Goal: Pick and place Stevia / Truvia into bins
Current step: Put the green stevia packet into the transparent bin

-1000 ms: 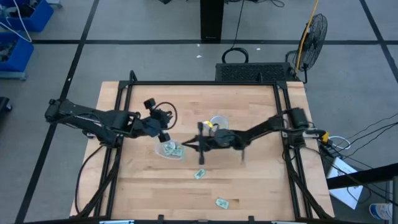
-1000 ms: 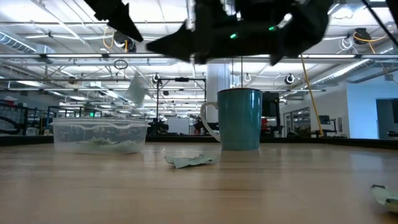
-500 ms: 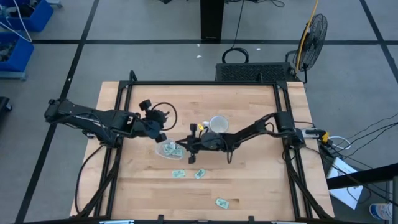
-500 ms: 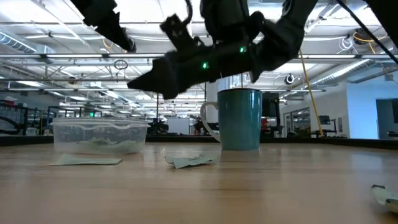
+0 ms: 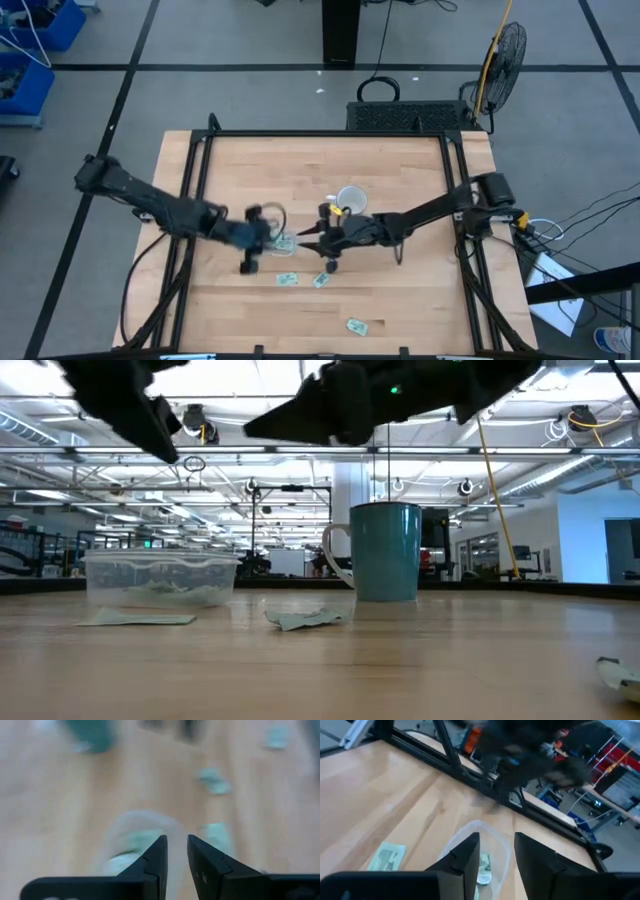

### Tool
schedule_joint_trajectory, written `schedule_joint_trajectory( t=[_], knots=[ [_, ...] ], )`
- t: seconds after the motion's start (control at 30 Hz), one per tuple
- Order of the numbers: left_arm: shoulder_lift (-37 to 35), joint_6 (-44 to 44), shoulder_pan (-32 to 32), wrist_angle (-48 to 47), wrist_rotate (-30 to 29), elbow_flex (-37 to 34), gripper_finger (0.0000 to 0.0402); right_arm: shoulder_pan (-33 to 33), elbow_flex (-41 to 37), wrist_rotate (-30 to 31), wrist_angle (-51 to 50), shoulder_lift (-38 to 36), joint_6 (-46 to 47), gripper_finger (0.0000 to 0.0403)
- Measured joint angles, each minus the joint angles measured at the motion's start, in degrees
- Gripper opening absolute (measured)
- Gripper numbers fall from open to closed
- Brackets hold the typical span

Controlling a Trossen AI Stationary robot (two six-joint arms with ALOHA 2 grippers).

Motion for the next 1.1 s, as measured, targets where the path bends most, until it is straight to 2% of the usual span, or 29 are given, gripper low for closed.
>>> schedule_joint_trajectory(
  t=[0.13,0.23,0.37,0.5,0.67,0.87,1.1],
  knots=[
    [1.6,-2.1,-6.0,11.3,0.9,-6.8,0.0078,0.4,-5.0,0.0,0.2,-6.0,-0.6,0.0123],
    [4.2,-9.7,-8.5,19.0,-0.3,-10.6,0.0078,0.4,-9.3,0.0,-0.2,-10.5,0.4,0.0123],
    [7.8,-16.5,-9.9,23.1,-1.1,-13.2,0.0078,0.4,-14.6,1.3,1.1,-16.0,1.4,0.0123],
    [10.7,-17.9,-10.4,23.4,0.1,-13.3,0.0079,0.4,-18.6,3.1,2.2,-20.6,1.0,0.0123],
    [13.7,-19.2,-10.7,28.9,2.8,-13.2,0.0097,0.4,-21.1,3.1,4.2,-24.1,1.6,0.0122],
    [16.7,-22.6,-10.8,29.1,1.9,-13.2,0.0144,0.3,-22.0,3.0,3.8,-25.2,1.4,0.0123],
    [20.5,-29.5,-12.2,28.5,-2.2,-13.2,0.0152,0.3,-22.0,2.9,3.7,-25.2,-0.4,0.0122]
  ],
)
